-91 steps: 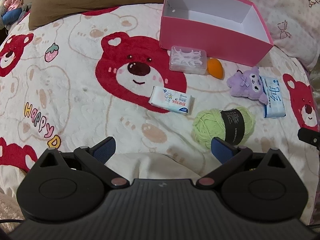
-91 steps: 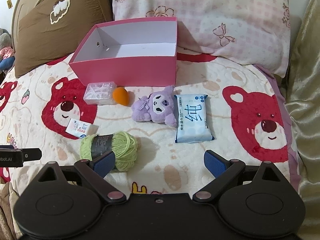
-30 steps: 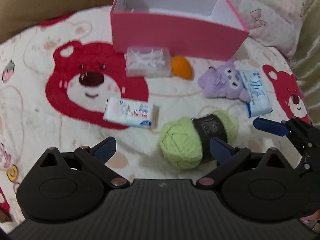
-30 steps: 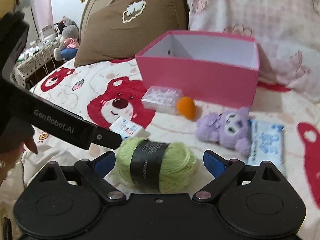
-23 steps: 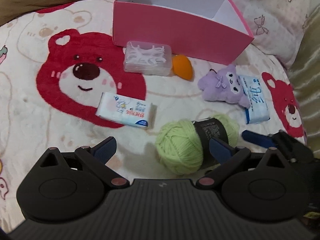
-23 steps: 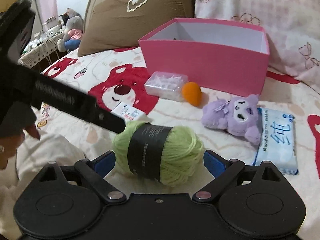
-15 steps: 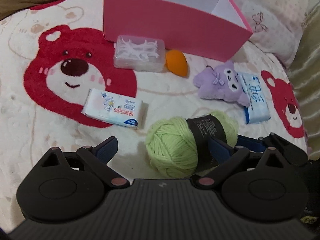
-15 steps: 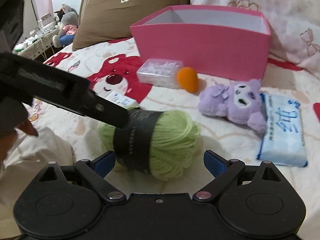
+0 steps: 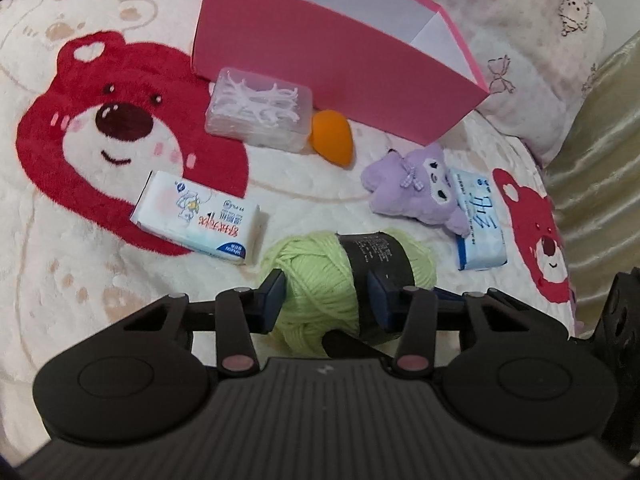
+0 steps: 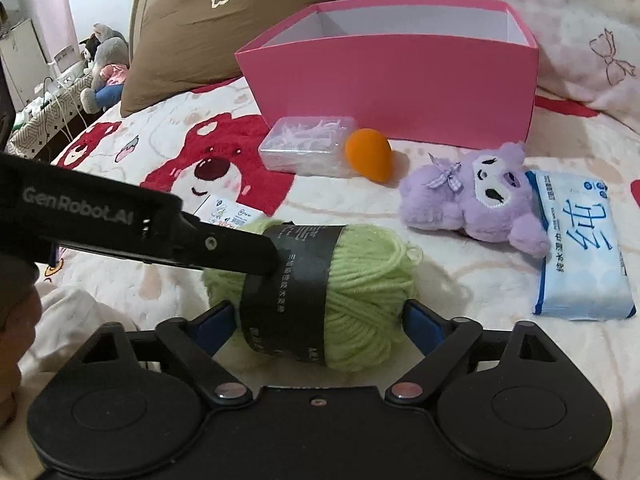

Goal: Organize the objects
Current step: 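Close the left gripper around the green yarn ball's black band, then lift the yarn ball with the left gripper and carry it into the pink box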

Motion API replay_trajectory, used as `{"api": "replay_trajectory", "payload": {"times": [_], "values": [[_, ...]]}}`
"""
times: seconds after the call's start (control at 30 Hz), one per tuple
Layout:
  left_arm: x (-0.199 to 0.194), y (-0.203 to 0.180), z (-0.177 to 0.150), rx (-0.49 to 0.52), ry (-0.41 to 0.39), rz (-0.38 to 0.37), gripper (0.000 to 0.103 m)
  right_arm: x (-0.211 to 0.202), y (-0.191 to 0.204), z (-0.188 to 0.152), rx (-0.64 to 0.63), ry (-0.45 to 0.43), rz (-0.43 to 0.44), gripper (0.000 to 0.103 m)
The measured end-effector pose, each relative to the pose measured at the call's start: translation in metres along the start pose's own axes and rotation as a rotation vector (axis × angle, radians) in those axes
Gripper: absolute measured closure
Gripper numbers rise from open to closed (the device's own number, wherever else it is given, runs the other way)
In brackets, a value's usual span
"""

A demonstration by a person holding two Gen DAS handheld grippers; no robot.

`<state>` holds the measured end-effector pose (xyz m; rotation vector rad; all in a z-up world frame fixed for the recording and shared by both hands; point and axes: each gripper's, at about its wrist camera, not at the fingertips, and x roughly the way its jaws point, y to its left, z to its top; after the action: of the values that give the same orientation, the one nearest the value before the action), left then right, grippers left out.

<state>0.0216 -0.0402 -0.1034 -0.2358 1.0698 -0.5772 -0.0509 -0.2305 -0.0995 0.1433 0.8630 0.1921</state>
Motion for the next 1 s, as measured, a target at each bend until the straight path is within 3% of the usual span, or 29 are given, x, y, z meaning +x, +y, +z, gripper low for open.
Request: {"api": "replay_trajectory", "payload": {"times": [0.27, 0.4, 1.0], "values": [[0.002, 0.011, -0.002, -0.092, 0.011, -0.032, 0.060, 0.007, 0.004, -0.003, -0.011, 0.004, -0.003, 0.020], [-0.004, 0.010, -0.003, -0.114, 0.015, -0.048, 0.060, 0.004, 0.024, -0.001, -0.143, 0.000, -0.040, 0.020], [-0.051, -0.023, -0.004, 0.078, -0.098, -0.041, 0.058, -0.030, 0.042, 0.019, -0.144, -0.029, -0.020, 0.018]]}}
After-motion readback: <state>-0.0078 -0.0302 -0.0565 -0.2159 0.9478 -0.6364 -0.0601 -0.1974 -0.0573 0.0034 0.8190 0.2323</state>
